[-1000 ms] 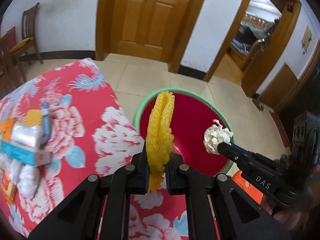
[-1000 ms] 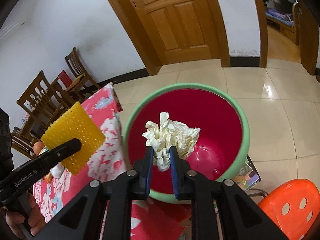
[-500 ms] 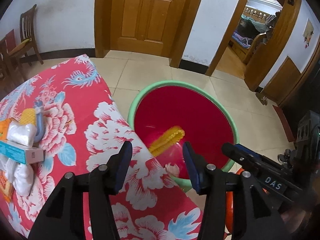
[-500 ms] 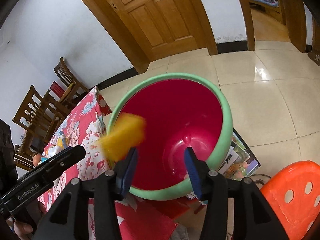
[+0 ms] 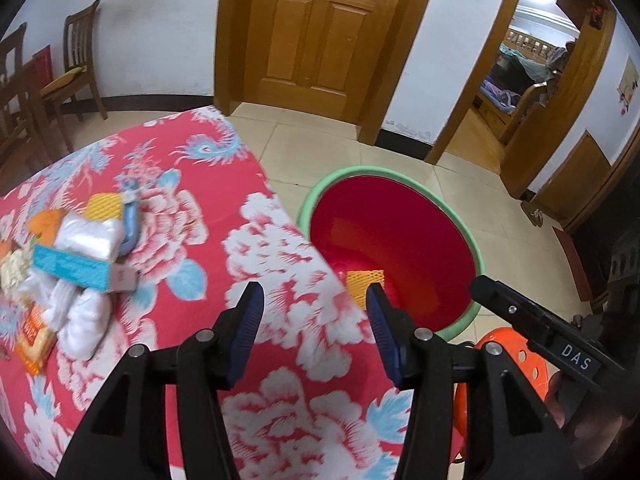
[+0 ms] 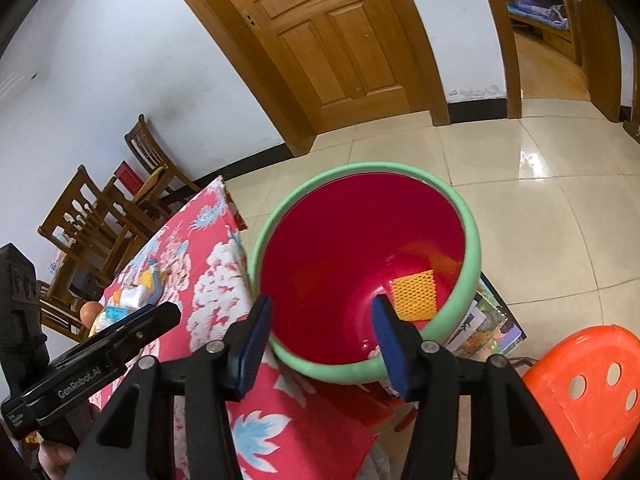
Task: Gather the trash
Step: 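Move the left tool back to the table and grasp the yellow snack bag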
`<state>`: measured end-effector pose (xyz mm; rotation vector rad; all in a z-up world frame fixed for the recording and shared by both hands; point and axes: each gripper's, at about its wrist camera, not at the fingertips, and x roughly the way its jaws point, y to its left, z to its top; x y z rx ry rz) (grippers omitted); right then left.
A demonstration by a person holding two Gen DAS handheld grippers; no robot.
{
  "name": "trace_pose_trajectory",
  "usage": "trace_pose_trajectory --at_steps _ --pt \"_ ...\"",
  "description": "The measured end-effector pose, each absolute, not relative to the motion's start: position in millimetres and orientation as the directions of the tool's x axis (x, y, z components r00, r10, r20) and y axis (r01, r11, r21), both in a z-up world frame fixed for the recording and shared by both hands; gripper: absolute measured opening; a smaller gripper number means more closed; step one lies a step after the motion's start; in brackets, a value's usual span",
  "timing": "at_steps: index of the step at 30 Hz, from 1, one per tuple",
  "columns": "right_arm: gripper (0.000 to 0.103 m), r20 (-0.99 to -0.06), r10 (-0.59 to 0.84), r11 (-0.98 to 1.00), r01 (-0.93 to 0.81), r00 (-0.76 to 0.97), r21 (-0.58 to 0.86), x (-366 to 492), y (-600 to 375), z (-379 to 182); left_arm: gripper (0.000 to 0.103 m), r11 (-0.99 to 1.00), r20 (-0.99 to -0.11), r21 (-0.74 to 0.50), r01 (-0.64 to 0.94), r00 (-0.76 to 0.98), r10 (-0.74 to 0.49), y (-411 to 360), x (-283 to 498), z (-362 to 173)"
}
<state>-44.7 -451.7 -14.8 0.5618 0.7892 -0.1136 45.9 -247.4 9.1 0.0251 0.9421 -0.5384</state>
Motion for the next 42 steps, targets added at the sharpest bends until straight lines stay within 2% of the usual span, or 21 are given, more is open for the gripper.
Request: trace_pose_trajectory --at_steps 6,10,27,36,42 --pt "0.055 -0.687 0.14 0.857 0.26 0.713 0.445 -44.5 -431.3 -5.8 0.054 0.894 -0.757 -0.21 0.396 0.513 -0.405 -210.8 38.4 18.3" --pt "0.055 -0.689 0.16 0.872 0.226 0.707 0.435 -40.8 -412.4 0.6 0.06 0.913 -0.745 -0.206 0.351 0.549 -0.379 -185.0 34.8 24.0" --pt "0.057 -0.676 0.248 0.909 0.074 0.694 0.41 -10.1 -320.4 20.9 0.061 0.976 -0.712 -0.183 0.119 0.669 -0.215 -62.5 39.9 35.6" --pt "0.058 -0.699 0.283 0.916 0.031 0.657 0.4 12.8 -280.9 13.8 0.063 0.988 -0.746 -0.154 0.028 0.652 -0.134 -18.5 59.5 9.7" --pt "0.059 -0.72 0.279 0.926 0.022 0.636 0.378 20.4 -265.1 9.0 0.063 0.988 -0.787 -0.145 0.047 0.599 -0.144 -14.3 70.8 -18.6"
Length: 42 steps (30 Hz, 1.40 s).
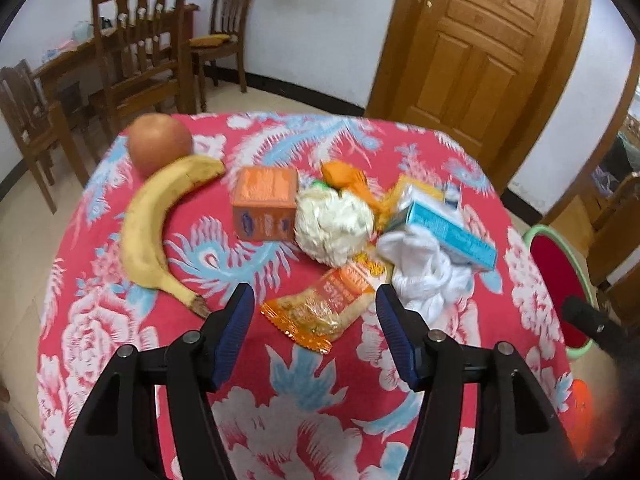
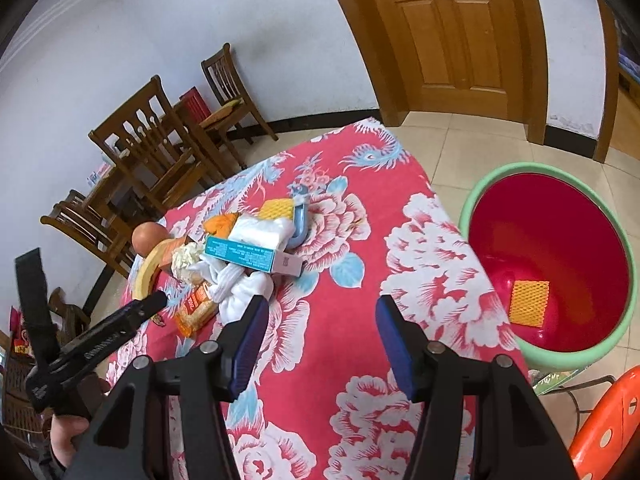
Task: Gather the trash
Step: 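Move the left tool back to the table and grasp the yellow snack bag, then grasp the white cloth with the right tool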
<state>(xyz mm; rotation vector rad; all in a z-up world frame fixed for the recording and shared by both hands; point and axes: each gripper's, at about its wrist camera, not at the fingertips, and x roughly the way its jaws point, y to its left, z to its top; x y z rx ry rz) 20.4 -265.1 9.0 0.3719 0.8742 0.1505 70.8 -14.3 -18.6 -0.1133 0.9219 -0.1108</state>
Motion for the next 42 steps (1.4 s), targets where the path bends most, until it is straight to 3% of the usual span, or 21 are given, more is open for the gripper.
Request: trace_pose_trajectory --at_steps 6,11,15,18,19,21,42 --pt "0.059 -0.737 0.275 0.929 0.025 0.618 0.368 25.7 -256.4 4.2 0.063 0.983 -0.807 -0.15 0.104 0.561 -0.183 -24.2 79.7 -38.5" --pt "0.059 -0.74 0.272 0.932 0.022 0.616 0.361 26.9 -254.7 3.4 0.068 0.989 -0.815 -0.057 0.14 0.565 -0.127 -35.9 91.4 -47.4" --pt "0.059 -0.745 0.267 0.932 0.032 0.611 0.36 28.0 -255.5 1.8 0.068 0.982 -0.827 -0.055 0.178 0.544 -0.145 -41.3 98.5 -52.2" --pt "0.059 -0.751 0.262 0.934 0.038 0.606 0.356 29.1 -256.6 0.0 0.06 0.977 -0.831 -0.077 0.198 0.529 -0.173 -41.7 101.1 -56.7" --pt "0.059 -0.753 0.262 0.933 0.04 0.604 0.357 29.3 -256.9 -0.5 0.048 0.976 -0.825 -0.078 0.203 0.537 -0.178 -40.9 99.7 -55.4" --pt "0.059 -0.754 0.261 0.933 0.042 0.603 0.356 29.0 -257.2 -1.4 0.043 0.97 -0.819 -0.119 0.213 0.532 -0.217 -38.3 96.5 -52.2" --pt "0.059 -0.763 0.315 0.928 -0.016 0.564 0.371 31.6 -219.3 -7.4 0.043 0.919 -0.696 -0.353 0.177 0.606 -0.384 5.3 21.3 0.3"
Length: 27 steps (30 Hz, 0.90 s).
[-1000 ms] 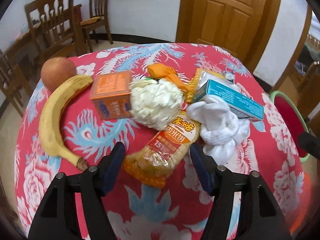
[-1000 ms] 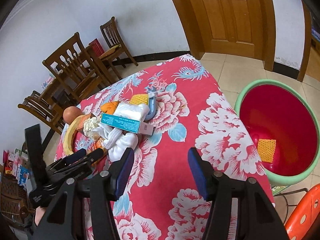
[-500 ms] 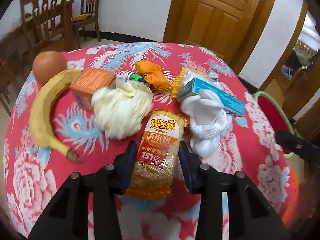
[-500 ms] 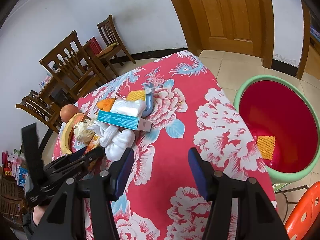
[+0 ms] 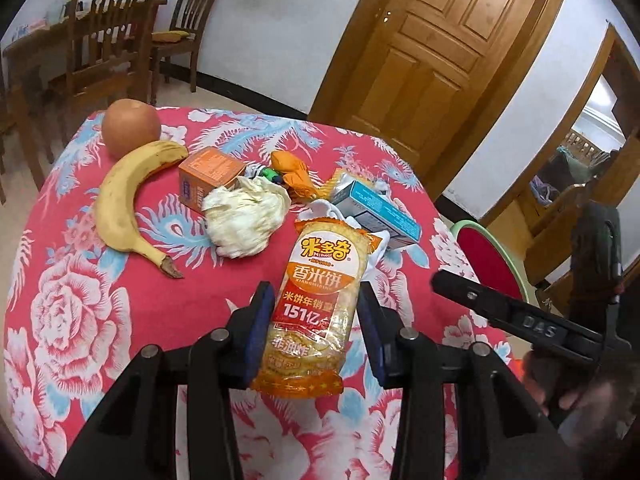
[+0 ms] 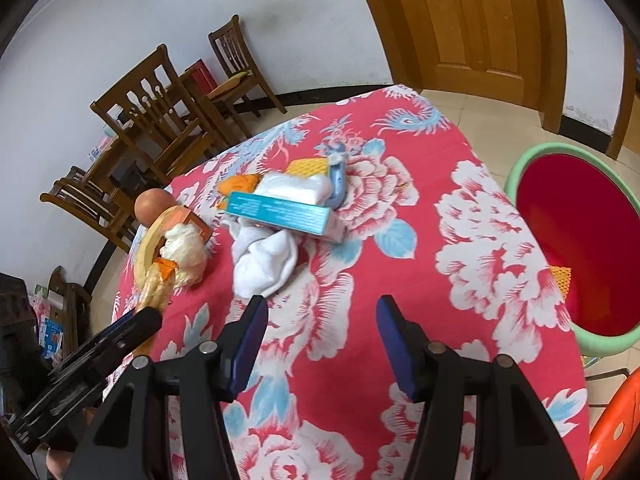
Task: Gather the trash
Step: 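Grasp the white cloth with the right tool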
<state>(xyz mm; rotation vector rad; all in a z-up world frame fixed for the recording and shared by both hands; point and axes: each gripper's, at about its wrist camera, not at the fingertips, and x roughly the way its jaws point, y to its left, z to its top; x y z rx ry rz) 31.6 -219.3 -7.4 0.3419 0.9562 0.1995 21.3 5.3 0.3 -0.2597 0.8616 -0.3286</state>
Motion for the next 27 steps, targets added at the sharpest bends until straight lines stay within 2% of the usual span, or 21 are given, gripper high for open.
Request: trace_pose_trajectory --at_steps 14,20,24,27 --pt "0.059 -0.758 0.35 0.917 -0.037 0.55 0.397 57.8 -176.0 -17.5 0.043 0.96 -0.688 -0.279 0.017 0.694 -0.212 53.1 16.6 4.7" --pt "0.058 -0.768 0.349 0.915 -0.016 0.537 0.404 72.5 -162.3 -29.7 0.043 0.959 -0.688 -0.282 -0.026 0.702 -0.183 70.5 18.4 0.5" --pt "0.027 -0.775 0.343 0.915 -0.002 0.531 0.403 80.3 -158.8 -38.3 0.043 0.957 -0.685 -0.288 -0.027 0.704 -0.187 73.7 17.4 -0.3" --pt "0.016 -0.772 0.352 0.911 -0.006 0.529 0.412 80.7 -159.4 -40.6 0.043 0.956 -0.683 -0.291 -0.024 0.706 -0.19 73.8 17.7 1.1"
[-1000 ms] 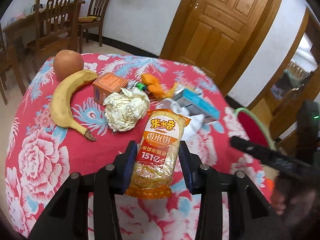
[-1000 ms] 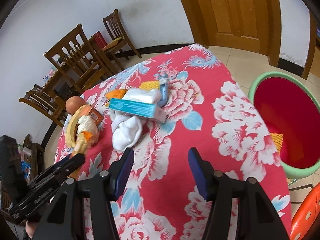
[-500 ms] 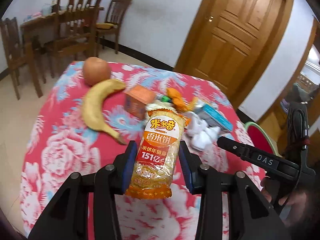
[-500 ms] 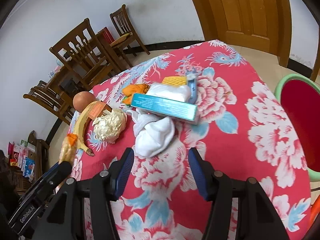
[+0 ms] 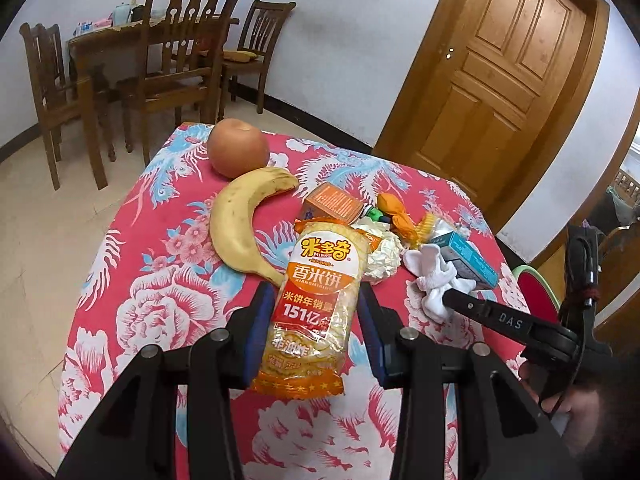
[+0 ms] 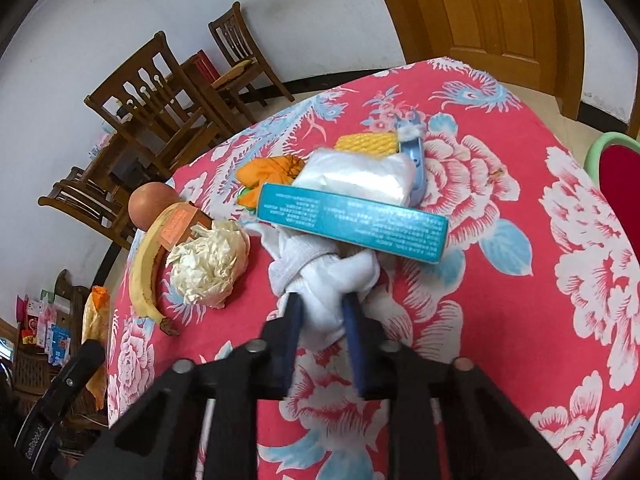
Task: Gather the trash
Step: 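Grasp the white cloth with the right tool, then carry the snack bag and white cloth over the bin and release both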
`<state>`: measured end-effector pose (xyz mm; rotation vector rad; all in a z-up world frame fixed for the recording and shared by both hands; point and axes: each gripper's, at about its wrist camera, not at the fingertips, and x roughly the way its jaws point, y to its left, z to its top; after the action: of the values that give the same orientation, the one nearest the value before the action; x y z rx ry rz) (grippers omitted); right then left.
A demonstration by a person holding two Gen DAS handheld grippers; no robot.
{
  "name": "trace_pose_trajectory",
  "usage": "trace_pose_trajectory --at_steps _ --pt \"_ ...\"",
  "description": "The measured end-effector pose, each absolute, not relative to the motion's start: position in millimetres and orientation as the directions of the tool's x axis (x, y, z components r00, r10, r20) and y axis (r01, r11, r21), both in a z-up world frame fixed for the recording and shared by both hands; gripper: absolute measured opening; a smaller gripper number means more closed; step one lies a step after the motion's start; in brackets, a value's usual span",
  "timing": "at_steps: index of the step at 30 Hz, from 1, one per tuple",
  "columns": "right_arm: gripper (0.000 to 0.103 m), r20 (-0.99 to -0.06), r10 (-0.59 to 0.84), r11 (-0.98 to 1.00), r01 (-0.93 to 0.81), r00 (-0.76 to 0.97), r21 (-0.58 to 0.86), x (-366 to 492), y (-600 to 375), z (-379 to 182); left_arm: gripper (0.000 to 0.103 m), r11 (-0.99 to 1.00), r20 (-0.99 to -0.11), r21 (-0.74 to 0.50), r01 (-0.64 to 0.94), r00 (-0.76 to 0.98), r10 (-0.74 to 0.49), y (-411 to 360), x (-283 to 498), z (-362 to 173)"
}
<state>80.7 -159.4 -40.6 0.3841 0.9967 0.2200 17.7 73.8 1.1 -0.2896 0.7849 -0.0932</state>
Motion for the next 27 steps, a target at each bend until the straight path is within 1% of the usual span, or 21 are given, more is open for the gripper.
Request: trace_pose_trajectory --at_steps 2,7,11,20,27 --pt "0.014 -0.77 0.35 0.913 -0.011 0.533 0.407 76.7 -160.9 -38.4 0.043 0.957 -0.682 -0.29 -0.018 0.705 -0.193 70.7 18.0 3.5" --pt "0.013 -0.762 0.358 0.914 -0.037 0.54 0.403 52.9 -164.2 -26.8 0.043 0.957 -0.675 -0.29 0.013 0.706 -0.214 57.8 18.1 10.4" --pt "0.013 -0.734 0.374 0.907 -0.059 0.567 0.416 24.8 -175.5 -13.1 0.043 0.956 -0.668 -0.292 0.043 0.705 -0.236 41.8 18.8 16.7" --pt "0.013 -0.659 0.336 0.895 -0.01 0.673 0.446 -22.0 -231.8 17.0 0.043 0.943 -0.663 -0.299 0.145 0.68 -0.315 -10.4 20.6 28.2" --pt "0.013 -0.629 0.281 0.891 0.048 0.724 0.452 -40.2 -279.7 28.4 0.043 0.925 -0.666 -0.295 0.237 0.643 -0.377 -62.7 23.6 34.2"
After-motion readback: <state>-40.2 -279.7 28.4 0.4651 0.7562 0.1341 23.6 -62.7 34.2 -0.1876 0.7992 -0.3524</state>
